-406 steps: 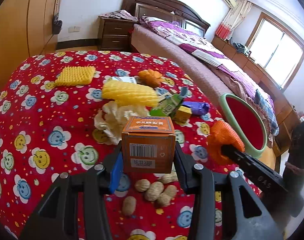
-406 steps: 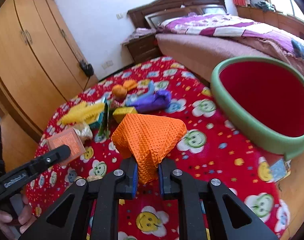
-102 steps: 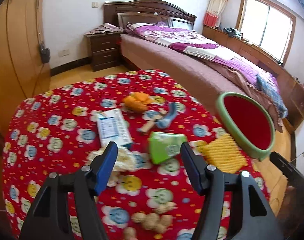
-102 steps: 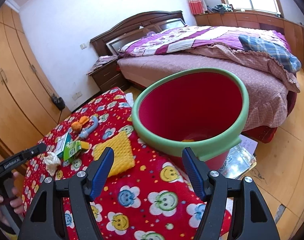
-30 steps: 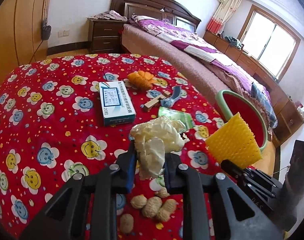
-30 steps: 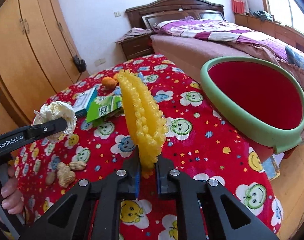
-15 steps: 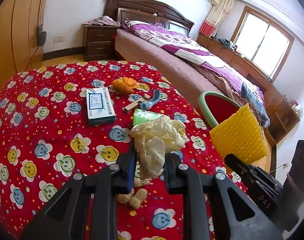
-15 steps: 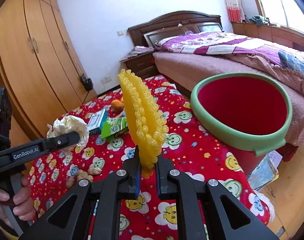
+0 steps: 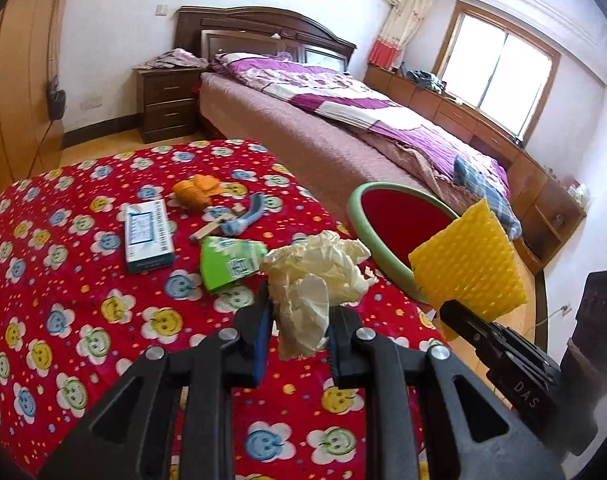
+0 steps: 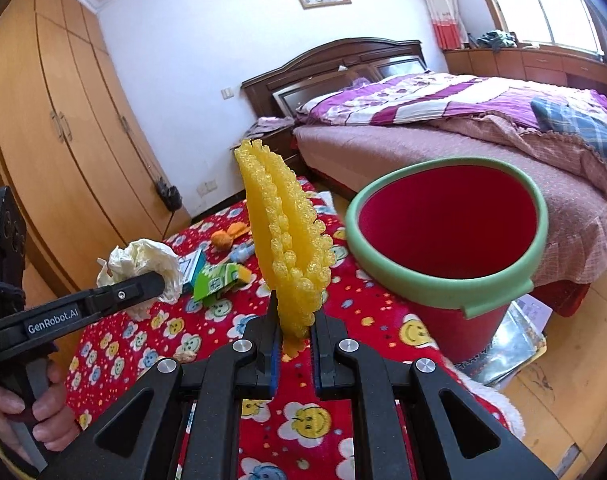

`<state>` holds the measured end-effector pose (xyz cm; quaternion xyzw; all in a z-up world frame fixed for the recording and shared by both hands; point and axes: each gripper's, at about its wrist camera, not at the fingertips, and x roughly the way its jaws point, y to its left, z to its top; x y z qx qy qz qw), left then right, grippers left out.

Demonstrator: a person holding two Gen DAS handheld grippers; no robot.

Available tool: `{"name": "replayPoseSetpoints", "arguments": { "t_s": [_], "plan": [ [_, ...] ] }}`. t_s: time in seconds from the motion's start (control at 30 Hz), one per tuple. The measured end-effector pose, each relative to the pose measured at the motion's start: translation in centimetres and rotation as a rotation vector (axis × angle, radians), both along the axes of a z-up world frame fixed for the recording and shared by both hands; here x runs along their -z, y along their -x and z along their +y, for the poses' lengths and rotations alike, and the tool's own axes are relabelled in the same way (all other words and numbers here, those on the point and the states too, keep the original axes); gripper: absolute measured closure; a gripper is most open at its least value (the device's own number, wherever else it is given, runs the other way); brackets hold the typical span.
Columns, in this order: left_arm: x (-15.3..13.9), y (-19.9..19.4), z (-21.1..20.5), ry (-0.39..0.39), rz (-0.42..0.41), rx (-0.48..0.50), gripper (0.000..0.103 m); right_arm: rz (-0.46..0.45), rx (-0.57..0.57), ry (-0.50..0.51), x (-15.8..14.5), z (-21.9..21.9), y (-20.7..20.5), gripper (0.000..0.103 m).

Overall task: Collect trash
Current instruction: 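Grasp the crumpled tissue with the left tool while the right tool lifts the yellow foam net, then carry the tissue and foam net over the bucket and release both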

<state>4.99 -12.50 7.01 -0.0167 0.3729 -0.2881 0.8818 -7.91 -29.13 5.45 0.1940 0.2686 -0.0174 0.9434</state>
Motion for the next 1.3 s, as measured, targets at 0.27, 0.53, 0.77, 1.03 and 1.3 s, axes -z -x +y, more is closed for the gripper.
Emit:
{"name": "replayPoseSetpoints", "arguments": {
  "t_s": [0.27, 0.53, 0.77, 1.03, 1.3],
  "plan": [
    [0.6, -0.3, -3.9, -0.019, 0.014, 0.060, 0.080, -0.012, 0.062, -0.029, 0.2, -2.7, 0.6, 0.092],
    [1.4, -1.1, -7.7, -0.038, 0.027, 0.120, 0.080, 0.003, 0.136, -0.061, 1.2, -5.8, 1.1, 0.092],
    [1.9, -2.5, -10.9, -0.053, 0.029, 0.162, 0.080, 0.039, 0.194, -0.059, 2.2, -8.4, 0.7, 0.092],
    [2.6, -4.2, -14.5, -0.054, 0.034, 0.193, 0.080, 0.085, 0.248, -0.043, 3.5, -10.9, -0.8, 0.092],
    [4.0, -6.0, -17.6, -0.081, 0.043, 0.208, 0.080, 0.111, 0.260, -0.040, 4.5, -12.3, -1.9, 0.091]
  ]
}}
